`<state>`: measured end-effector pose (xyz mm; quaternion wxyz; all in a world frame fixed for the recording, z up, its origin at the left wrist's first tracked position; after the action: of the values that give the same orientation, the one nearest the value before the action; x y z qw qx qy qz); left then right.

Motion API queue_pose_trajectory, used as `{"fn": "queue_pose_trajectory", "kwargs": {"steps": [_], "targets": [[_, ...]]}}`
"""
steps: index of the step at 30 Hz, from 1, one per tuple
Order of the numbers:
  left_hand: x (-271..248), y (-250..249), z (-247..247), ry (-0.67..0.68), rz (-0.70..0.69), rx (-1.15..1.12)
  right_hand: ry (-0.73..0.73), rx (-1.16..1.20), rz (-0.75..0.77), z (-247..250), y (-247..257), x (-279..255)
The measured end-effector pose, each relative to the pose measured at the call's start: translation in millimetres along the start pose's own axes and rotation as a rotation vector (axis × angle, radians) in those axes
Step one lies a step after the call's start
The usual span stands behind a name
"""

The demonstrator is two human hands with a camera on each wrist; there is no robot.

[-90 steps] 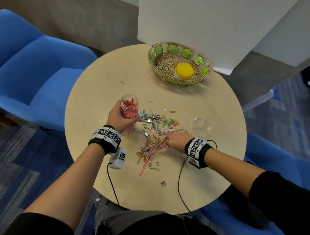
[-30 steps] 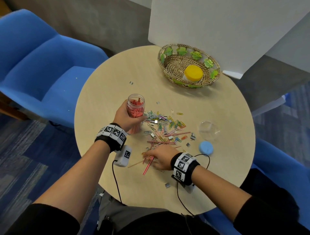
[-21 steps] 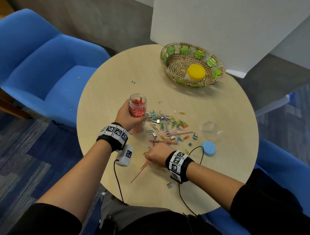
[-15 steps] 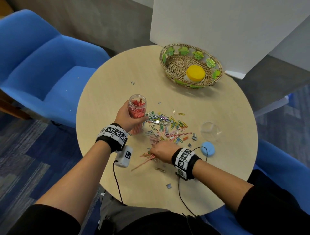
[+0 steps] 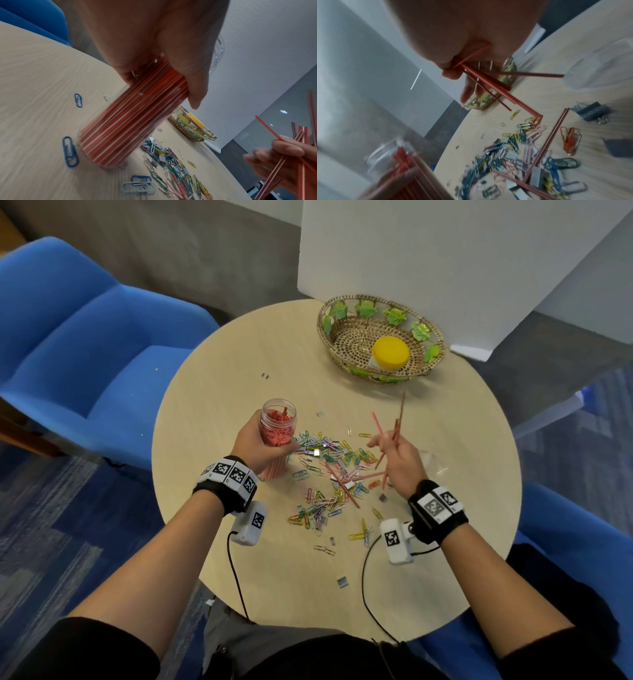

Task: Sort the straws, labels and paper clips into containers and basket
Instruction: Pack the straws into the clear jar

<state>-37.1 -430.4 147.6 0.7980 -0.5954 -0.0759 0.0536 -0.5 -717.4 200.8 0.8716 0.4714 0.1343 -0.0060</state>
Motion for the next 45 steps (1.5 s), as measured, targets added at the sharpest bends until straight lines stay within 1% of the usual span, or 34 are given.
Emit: {"fn": "queue_pose_trajectory", "kwargs": {"steps": [1,3,4,6,7,9,12,15,17,20,22,25,28,31,33,37,38,42,45], "targets": [[0.0,0.0,0.0,0.001,-0.001,0.008,0.007,0.059,-0.051,3.3,-3.3,3.7],[0.3,0.3,-0.9,0.001,-0.005,0.024,0.086,0.204,-0.17,3.3,-10.4,8.5],[0.5,0.3,-1.6,0.002,-0.006,0.025,0.122,0.228,-0.231,0.7,-14.2,9.2],[0.7,-0.6,-4.1,0.001,-0.003,0.016,0.173,0.12,-0.298,-8.0,-22.7,8.6],[0.6,-1.0,-4.9,0.001,-0.001,0.009,0.201,0.028,-0.293,-13.4,-25.5,7.9],[0.4,-0.8,-5.4,0.003,0.001,-0.007,0.226,-0.192,-0.23,-22.4,-29.5,8.1],[-0.9,-0.7,-4.3,-0.006,-0.001,-0.029,0.205,-0.5,-0.121,-33.0,-35.6,13.1],[-2.4,-1.1,-3.4,-0.022,0.001,-0.039,0.21,-0.718,-0.096,-46.4,-40.0,16.6],[-2.9,-1.6,-4.0,-0.022,-0.003,-0.039,0.216,-0.815,-0.109,-55.0,-41.2,17.1],[-3.3,-1.5,-5.1,-0.02,-0.002,-0.041,0.197,-0.884,-0.077,-65.1,-38.9,17.6],[-3.2,-0.7,-4.8,-0.022,-0.005,-0.043,0.226,-0.939,-0.044,-73.2,-37.5,19.3],[-3.4,-0.3,-3.6,-0.022,-0.011,-0.04,0.28,-1.003,-0.068,-81.8,-35.3,20.8],[-3.6,-1.1,-2.8,-0.025,-0.014,-0.041,0.339,-0.981,-0.044,-83.6,-33.4,21.4],[-4.2,-1.2,-1.9,-0.023,-0.014,-0.049,0.416,-0.815,-0.037,-77.0,-35.7,20.4],[-5.1,-1.3,-1.4,-0.022,-0.009,-0.048,0.424,-0.743,-0.056,-68.2,-40.8,22.9],[-5.8,-1.4,-1.6,-0.02,-0.007,-0.045,0.357,-0.644,-0.136,-55.3,-46.6,22.3],[-6.0,-1.3,-1.8,-0.015,-0.009,-0.042,0.33,-0.62,-0.134,-56.5,-46.2,20.5],[-7.3,-1.8,-2.1,-0.02,-0.005,-0.036,0.217,-0.576,-0.186,-80.1,-31.9,12.1],[-8.0,-3.6,-0.6,-0.029,-0.005,-0.036,0.165,-0.583,-0.295,-105.0,-17.9,13.1]]}}
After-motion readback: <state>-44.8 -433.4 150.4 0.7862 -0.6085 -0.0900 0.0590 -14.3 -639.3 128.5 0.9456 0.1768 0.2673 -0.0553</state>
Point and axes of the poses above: each hand's wrist, its own x-axis towards the middle knuckle, its own z-axis out of the back of the hand, y = z × x, the point moved 2 cm from there along x, towards the middle knuckle, and after that the axes turned 9 degrees about -z, right-handed, at the moved point
